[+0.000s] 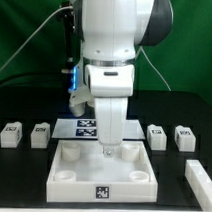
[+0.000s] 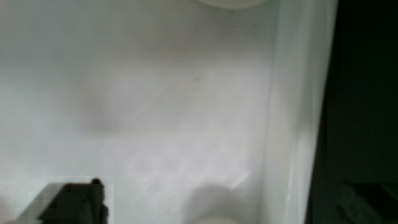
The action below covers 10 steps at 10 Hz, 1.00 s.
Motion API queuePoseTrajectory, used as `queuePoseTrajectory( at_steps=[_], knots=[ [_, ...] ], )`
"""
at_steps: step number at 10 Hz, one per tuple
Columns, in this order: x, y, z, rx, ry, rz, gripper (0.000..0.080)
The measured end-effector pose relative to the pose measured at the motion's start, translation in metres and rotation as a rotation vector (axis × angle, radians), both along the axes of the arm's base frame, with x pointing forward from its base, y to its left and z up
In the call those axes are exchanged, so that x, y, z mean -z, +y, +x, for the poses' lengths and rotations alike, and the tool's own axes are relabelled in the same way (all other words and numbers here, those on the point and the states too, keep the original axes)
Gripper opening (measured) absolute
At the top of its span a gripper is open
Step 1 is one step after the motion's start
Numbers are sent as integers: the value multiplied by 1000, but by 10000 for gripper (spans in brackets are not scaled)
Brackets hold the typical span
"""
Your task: Assemble one leg
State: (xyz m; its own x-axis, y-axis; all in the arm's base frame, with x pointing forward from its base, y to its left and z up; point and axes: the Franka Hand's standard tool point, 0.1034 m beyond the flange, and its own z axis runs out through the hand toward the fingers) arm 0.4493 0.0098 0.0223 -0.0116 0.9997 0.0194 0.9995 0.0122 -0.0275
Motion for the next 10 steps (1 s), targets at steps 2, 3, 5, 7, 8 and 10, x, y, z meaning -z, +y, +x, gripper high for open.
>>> queuePoseTrajectory(
  at_steps=[2, 3, 5, 7, 8, 10],
  knots=[
    [8, 0, -4, 3, -3, 5, 650],
    [7, 0, -3, 4, -6, 4, 650],
    [6, 0, -2, 5, -7, 4, 650],
    [7, 0, -3, 5, -6, 4, 553],
    [7, 0, -3, 5, -5, 4, 368],
    [7, 0, -3, 5, -5, 4, 232]
  ],
)
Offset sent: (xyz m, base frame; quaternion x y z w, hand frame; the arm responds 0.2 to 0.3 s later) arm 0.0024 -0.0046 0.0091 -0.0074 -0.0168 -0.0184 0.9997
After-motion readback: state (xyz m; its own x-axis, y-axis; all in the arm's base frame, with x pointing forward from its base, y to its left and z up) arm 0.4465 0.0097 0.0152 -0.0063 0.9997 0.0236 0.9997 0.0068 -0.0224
